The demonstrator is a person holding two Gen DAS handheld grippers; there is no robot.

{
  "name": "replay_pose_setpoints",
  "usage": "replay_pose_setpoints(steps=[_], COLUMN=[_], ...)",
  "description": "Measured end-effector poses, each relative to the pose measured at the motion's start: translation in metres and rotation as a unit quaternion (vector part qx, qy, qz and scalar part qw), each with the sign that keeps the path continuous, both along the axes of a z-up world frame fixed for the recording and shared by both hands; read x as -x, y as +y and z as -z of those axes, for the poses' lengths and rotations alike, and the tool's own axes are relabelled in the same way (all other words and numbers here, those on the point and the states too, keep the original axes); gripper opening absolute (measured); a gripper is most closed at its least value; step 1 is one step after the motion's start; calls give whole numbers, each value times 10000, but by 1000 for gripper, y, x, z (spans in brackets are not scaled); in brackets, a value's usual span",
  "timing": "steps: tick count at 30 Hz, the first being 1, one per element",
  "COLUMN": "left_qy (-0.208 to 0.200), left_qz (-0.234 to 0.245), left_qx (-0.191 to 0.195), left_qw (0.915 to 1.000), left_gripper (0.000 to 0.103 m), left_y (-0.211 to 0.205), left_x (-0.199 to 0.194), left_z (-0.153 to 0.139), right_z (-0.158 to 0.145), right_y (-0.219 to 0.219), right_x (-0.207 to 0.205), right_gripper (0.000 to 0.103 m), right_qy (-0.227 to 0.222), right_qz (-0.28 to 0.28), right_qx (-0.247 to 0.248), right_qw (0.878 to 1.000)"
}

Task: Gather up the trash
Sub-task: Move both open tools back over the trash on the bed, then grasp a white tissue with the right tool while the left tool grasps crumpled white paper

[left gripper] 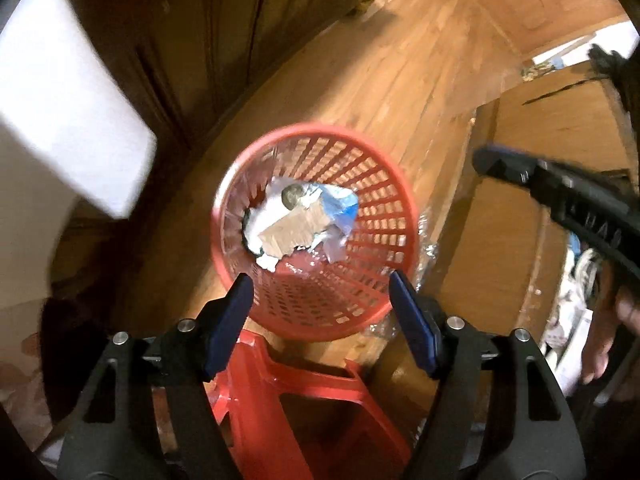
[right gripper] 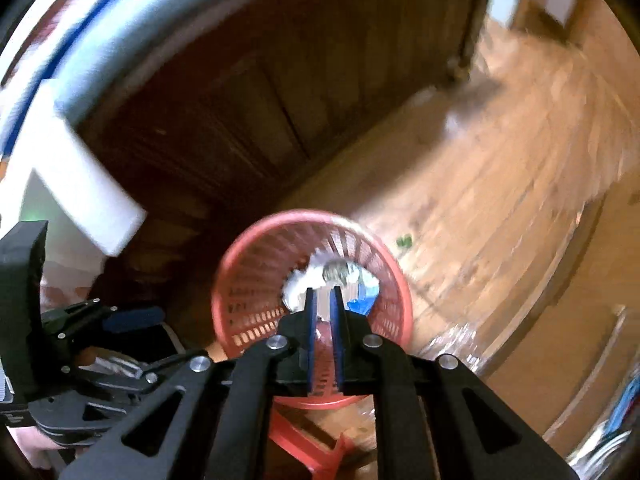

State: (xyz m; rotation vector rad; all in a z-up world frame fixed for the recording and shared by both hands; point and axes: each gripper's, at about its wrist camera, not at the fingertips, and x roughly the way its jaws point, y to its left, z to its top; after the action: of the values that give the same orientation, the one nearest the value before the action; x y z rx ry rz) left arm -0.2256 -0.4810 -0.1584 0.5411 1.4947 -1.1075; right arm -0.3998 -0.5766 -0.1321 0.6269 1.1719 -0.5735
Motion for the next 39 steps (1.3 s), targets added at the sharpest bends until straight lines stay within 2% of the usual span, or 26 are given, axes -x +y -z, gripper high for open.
replay_pose_setpoints(steps=[2, 5, 7, 9, 11, 14, 15, 17, 20, 23, 24, 26, 29, 32, 34, 38, 39], left_qy=[-102, -390, -718, -987, -1325, -1875, -2110, -2340, -2472, -2402, -2325, -2212, -2408, -2371, -2101, -2187, -2216], left_qz=[-47, -339, -658, -1104, -1650, -2727, -3205, -3735, -4608, -5052, -5120, -5196, -5068, -5076, -5159, -4987, -4975], left_qx=[295, 953, 1254, 1533, 1734, 1702, 1576, 1484, 1388, 1309, 1353, 1419, 1218, 1383, 1320, 1112, 1095], left_qw=[9995, 9941, 9873, 9770, 9618, 9282, 9099, 8853, 8410, 8185, 8158, 8130, 8188, 8167, 8200, 8314, 8315], left_gripper=[70, 73, 76, 79, 83, 89, 89, 89, 91, 91, 91, 91, 91, 91, 91, 91, 91], left_y=[13, 48, 86, 132, 183, 270, 309, 356, 437, 482, 491, 504, 497, 497, 496, 480, 479], left_x=[-6, -26, -49, -75, -106, -160, -184, -211, -259, -302, -310, -333, -363, -377, -386, -394, -394], left_z=[-31, -92, -132, -164, -190, -214, -219, -223, -210, -188, -186, -170, -152, -140, -130, -125, -125], right_z=[-36, -105, -136, -171, -198, -219, -223, -220, -209, -182, -168, -143, -108, -89, -80, -54, -47], right_y=[7, 34, 51, 76, 110, 159, 182, 229, 282, 336, 353, 373, 399, 413, 414, 418, 421], right_x=[-13, -48, -69, -101, -138, -192, -216, -267, -330, -394, -418, -455, -497, -526, -539, -566, -572], right_gripper=[50, 50, 50, 50, 50, 50, 51, 53, 53, 53, 53, 53, 53, 53, 54, 54, 49], right_qy=[-252, -694, -918, -1222, -1543, -1879, -2021, -2210, -2266, -2331, -2270, -2150, -1854, -1769, -1669, -1434, -1357], right_qz=[-291, -931, -1237, -1649, -2081, -2611, -2867, -3348, -3832, -4268, -4370, -4434, -4531, -4565, -4562, -4581, -4597], right_qx=[263, 702, 859, 1002, 1056, 1035, 1003, 950, 856, 733, 752, 664, 587, 635, 691, 582, 605], right_qw=[9989, 9908, 9843, 9736, 9601, 9412, 9311, 9111, 8914, 8707, 8671, 8676, 8700, 8696, 8714, 8753, 8755])
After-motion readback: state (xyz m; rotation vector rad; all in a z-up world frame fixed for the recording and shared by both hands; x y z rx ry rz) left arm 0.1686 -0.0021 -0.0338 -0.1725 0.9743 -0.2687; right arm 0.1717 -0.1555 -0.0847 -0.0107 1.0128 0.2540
